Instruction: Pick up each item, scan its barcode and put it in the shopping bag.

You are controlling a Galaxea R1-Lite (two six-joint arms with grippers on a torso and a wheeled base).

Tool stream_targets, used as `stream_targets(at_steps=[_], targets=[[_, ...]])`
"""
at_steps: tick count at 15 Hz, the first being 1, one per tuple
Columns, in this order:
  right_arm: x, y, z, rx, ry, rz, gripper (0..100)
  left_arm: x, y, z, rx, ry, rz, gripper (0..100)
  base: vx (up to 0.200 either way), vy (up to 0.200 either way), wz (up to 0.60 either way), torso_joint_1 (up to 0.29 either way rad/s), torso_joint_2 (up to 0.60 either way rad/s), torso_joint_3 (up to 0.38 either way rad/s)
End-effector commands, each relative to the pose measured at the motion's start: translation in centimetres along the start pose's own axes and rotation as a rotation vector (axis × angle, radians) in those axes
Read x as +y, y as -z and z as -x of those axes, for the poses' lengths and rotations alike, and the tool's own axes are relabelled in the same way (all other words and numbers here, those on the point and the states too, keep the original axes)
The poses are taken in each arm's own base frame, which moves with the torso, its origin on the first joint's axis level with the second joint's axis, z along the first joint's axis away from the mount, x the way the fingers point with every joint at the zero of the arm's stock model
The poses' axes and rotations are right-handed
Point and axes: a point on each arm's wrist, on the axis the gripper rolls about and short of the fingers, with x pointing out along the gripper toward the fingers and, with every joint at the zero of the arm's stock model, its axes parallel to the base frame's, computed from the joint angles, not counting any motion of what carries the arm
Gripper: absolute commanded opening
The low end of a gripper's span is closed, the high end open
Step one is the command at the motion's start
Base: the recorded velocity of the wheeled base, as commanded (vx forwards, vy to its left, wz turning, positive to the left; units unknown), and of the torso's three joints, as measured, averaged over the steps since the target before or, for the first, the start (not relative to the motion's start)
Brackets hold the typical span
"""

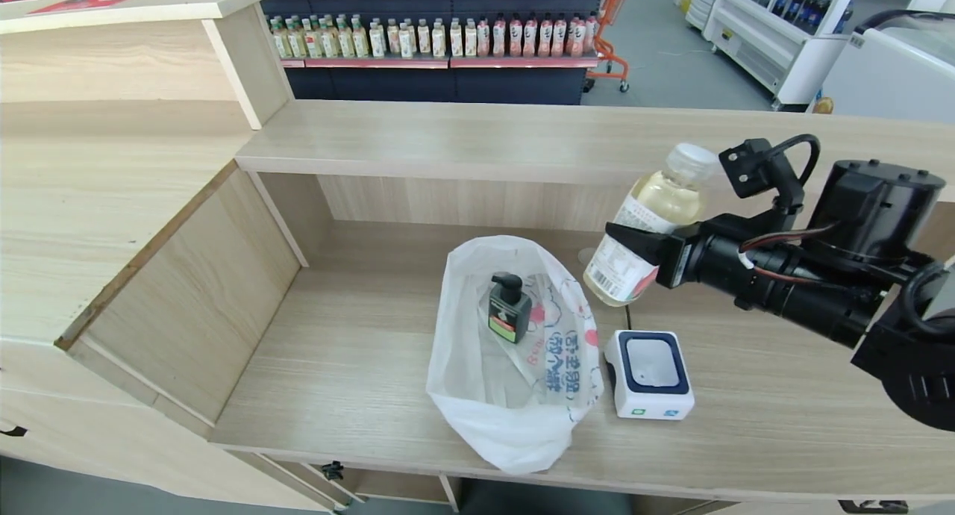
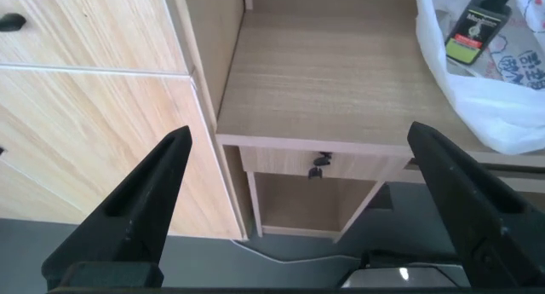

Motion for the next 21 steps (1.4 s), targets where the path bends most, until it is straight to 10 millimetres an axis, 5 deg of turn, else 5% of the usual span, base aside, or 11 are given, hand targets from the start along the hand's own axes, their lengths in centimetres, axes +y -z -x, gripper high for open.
stream_targets(at_steps=[1,9,14,21], targets=[[0.6,1.2,-0.7,0.04,-0.033,-0.019,0,0.0,0.0,0.0,-0.001,0.001,0.001,100,0.2,0.2,0.0,0.007,0.01,0.002],[5.3,6.3,1.4,0.242,-0.189,-0.103,0,0.0,0.0,0.0,-0.001,0.001,-0.001,100,0.0,0.0,0.0,0.0,0.0,0.0],[4.9,10.5,2.2,0.312,-0.181,-0.048,0,0.0,0.0,0.0,-0.001,0.001,0.001,100,0.0,0.0,0.0,0.0,0.0,0.0],[3.2,16.4,-0.2,0.221,-0.197,0.062,0,0.0,0.0,0.0,-0.001,0.001,-0.001,100,0.0,0.0,0.0,0.0,0.0,0.0]])
